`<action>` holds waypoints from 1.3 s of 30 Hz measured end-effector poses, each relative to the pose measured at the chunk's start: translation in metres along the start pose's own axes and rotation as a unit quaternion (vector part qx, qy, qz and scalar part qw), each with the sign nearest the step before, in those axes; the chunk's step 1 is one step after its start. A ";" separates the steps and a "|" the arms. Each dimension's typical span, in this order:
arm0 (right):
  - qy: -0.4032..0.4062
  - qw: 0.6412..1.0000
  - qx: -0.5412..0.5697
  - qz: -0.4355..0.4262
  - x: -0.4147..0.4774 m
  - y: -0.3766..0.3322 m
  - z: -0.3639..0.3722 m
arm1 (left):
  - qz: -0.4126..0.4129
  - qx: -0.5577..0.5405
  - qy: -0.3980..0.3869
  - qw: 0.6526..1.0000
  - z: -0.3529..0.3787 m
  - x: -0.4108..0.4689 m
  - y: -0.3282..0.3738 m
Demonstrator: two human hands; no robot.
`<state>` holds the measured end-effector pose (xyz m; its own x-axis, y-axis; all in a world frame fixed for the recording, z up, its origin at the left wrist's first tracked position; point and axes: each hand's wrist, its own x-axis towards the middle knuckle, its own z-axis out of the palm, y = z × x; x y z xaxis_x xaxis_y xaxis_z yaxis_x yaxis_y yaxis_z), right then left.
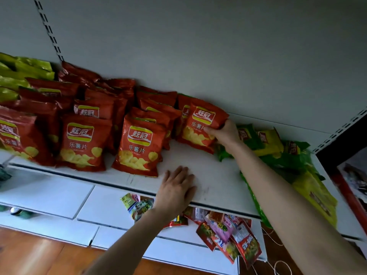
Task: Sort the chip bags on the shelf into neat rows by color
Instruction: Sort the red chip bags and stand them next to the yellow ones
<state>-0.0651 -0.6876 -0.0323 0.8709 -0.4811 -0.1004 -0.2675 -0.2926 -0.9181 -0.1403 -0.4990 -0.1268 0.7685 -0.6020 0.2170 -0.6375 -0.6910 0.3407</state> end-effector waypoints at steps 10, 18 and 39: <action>-0.005 0.995 -0.074 -0.074 0.016 0.013 0.028 | -0.016 0.053 -0.040 0.998 0.000 -0.001 0.003; 0.031 0.994 -0.087 -0.061 -0.007 0.018 0.025 | -0.003 0.080 -0.035 0.996 -0.002 -0.002 0.004; 0.255 0.929 -0.206 0.170 -0.147 0.105 -0.206 | -0.017 -0.017 -0.005 1.000 -0.003 0.002 0.039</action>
<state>-0.3063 -0.8181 -0.0346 0.4266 -0.9020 -0.0655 -0.7178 -0.2936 -0.6314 -0.1631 -0.5258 -0.1101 0.7888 -0.5824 0.1965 -0.6090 -0.6972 0.3784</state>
